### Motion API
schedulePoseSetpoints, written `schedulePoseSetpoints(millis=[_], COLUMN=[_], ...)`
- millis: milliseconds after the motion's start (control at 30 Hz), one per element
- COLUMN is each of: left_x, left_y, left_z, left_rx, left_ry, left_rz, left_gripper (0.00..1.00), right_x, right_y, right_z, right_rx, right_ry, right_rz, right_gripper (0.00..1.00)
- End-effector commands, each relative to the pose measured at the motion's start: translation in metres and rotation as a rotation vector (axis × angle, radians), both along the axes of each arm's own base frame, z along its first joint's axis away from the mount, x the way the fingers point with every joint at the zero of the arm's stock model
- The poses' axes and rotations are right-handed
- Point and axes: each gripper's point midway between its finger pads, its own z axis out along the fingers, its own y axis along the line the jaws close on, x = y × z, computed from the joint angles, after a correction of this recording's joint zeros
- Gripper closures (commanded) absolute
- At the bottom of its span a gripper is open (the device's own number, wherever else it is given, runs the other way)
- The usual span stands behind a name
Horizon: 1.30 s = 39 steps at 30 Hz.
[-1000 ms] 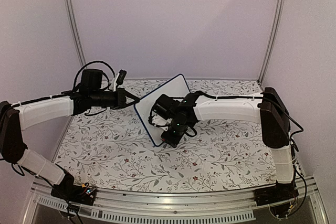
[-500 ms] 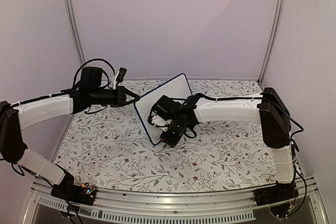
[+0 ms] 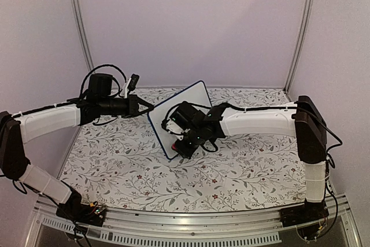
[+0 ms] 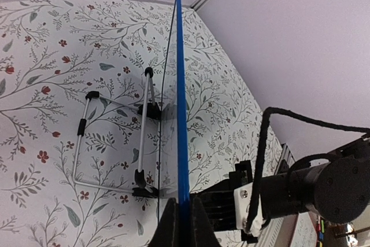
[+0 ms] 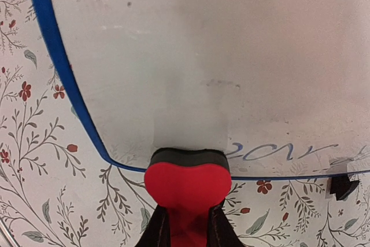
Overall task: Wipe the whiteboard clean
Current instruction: Erase the whiteboard at the center of the board.
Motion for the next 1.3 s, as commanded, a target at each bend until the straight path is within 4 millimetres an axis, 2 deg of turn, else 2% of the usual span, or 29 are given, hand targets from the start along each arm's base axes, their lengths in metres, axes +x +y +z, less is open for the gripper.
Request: schedulePoseSetpoints(millis=[0,333,567,933,1267], left_x=[0.006,0.005,0.004,0.003,0.001], left_y=[-0.001,-0.001,-0.001,-0.001,-0.001], left_z=[0.019,0.020,0.019,0.018,0.016], left_rx=[-0.037,-0.039,-0.040,-0.042,-0.046], left_ry=[-0.054,-0.059,-0.058,-0.055,-0.050], left_rz=[-0.005,-0.006,-0.009,-0.012,-0.017], left_gripper=[1.00,1.00,1.00,1.00,1.00], right_x=[0.004,-0.015,-0.019,-0.009,0.005], right_y=[0.013,0.000,-0.006,0.000,0.015], right_z=[0.031,-0.004,-0.018,-0.008,0.025], right_rx=[0.096,-0.001,-0.026,-0.014,0.065], right_ry=[-0.056,0.017,0.036,-0.009,-0.080], right_rz=[-0.014,0.017,0.014,-0.002,-0.017], right_gripper=[0.96,0.96,0.96,0.97,0.97])
